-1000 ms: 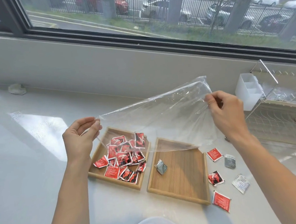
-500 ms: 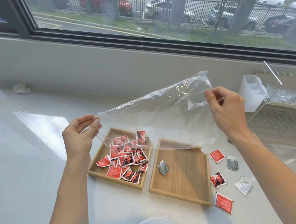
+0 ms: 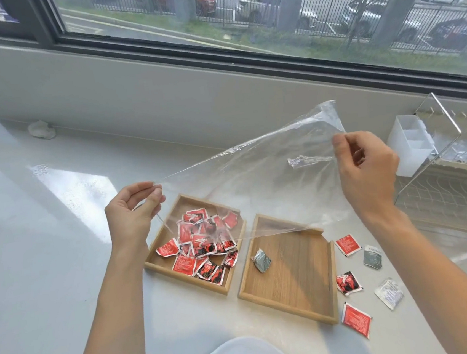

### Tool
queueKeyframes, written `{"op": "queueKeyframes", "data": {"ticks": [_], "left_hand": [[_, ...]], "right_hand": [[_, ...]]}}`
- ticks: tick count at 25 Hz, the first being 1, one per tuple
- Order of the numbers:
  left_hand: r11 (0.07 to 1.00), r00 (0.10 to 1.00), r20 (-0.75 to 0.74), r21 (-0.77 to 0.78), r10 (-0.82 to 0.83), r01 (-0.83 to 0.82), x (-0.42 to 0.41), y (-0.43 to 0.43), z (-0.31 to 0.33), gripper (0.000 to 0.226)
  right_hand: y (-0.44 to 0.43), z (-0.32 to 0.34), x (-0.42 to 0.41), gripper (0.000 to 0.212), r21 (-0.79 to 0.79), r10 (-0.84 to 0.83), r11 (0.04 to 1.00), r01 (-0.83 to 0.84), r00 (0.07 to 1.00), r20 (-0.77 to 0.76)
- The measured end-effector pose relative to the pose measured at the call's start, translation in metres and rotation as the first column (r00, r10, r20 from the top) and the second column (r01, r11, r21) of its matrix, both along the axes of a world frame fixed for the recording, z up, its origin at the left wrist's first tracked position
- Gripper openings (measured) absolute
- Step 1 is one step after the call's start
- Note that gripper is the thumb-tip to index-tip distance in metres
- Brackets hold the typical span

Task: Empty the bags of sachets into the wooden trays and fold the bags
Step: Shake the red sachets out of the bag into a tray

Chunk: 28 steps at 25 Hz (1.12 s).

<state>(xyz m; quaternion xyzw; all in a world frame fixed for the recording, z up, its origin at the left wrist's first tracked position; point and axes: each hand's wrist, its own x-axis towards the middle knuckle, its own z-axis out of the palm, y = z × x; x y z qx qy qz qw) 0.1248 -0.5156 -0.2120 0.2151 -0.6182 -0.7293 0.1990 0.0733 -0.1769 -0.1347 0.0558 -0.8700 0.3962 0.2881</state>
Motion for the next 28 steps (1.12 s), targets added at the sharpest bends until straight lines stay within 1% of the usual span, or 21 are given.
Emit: {"op": "queueKeyframes", "data": {"ticks": [2, 5, 9, 11, 12, 15, 16, 19, 20, 21, 23, 24, 26, 28], "left_hand": [[1.000, 1.000, 0.006, 0.019, 0.003, -0.003, -0.002, 0.001, -0.003, 0.017], [0.999, 1.000, 0.024, 0.034, -0.002, 0.001, -0.002, 0.004, -0.008, 0.017], [1.000, 1.000, 0.022, 0.022, -0.010, 0.009, -0.003, 0.002, -0.009, 0.018], [1.000, 1.000, 0.008, 0.000, -0.029, 0.029, -0.005, 0.003, -0.006, 0.019], [0.999, 0.999, 0.001, -0.018, -0.042, 0.042, -0.006, 0.005, -0.005, 0.021], [0.995, 0.997, -0.005, -0.060, -0.082, 0.081, -0.013, 0.011, -0.001, 0.032], [0.994, 0.996, 0.003, -0.057, -0.093, 0.093, -0.015, 0.014, 0.000, 0.037], [0.991, 0.987, 0.094, -0.006, -0.131, 0.132, -0.025, 0.023, -0.003, 0.049], [0.988, 0.979, 0.132, 0.016, -0.155, 0.154, -0.029, 0.026, -0.006, 0.047], [0.983, 0.969, 0.163, 0.032, -0.186, 0.183, -0.033, 0.031, -0.008, 0.040], [0.969, 0.949, 0.197, 0.039, -0.245, 0.243, -0.045, 0.038, -0.013, 0.018], [0.963, 0.943, 0.194, 0.043, -0.270, 0.267, -0.052, 0.043, -0.014, 0.012], [0.954, 0.937, 0.182, 0.036, -0.298, 0.297, -0.068, 0.052, -0.016, 0.012], [0.947, 0.931, 0.194, -0.023, -0.309, 0.320, -0.084, 0.060, -0.016, 0.014]], "right_hand": [[-0.003, 0.003, -0.001, 0.025, 0.024, 0.029, 0.999, -0.029, 1.000, 0.010], [-0.005, 0.007, -0.004, 0.025, -0.033, 0.031, 0.999, -0.031, 1.000, -0.001], [-0.002, 0.002, -0.009, 0.031, -0.083, 0.033, 0.996, -0.024, 0.993, 0.114], [0.001, -0.004, -0.012, 0.031, -0.155, 0.036, 0.988, -0.007, 0.983, 0.181], [0.003, -0.006, -0.014, 0.029, -0.218, 0.066, 0.976, -0.018, 0.975, 0.214], [0.008, -0.012, -0.018, 0.016, -0.463, 0.202, 0.885, -0.049, 0.937, 0.287], [0.010, -0.013, -0.019, 0.014, -0.521, 0.233, 0.852, -0.046, 0.925, 0.300], [0.018, -0.020, -0.023, 0.013, -0.649, 0.245, 0.760, 0.019, 0.918, 0.313], [0.022, -0.023, -0.025, 0.014, -0.703, 0.241, 0.709, 0.051, 0.920, 0.310], [0.026, -0.027, -0.027, 0.015, -0.752, 0.237, 0.655, 0.080, 0.923, 0.304], [0.036, -0.034, -0.034, 0.016, -0.803, 0.225, 0.584, 0.114, 0.928, 0.296], [0.042, -0.037, -0.037, 0.017, -0.810, 0.222, 0.573, 0.121, 0.929, 0.296], [0.055, -0.044, -0.044, 0.025, -0.809, 0.251, 0.577, 0.110, 0.919, 0.303], [0.069, -0.052, -0.051, 0.043, -0.795, 0.330, 0.601, 0.082, 0.881, 0.340]]}}
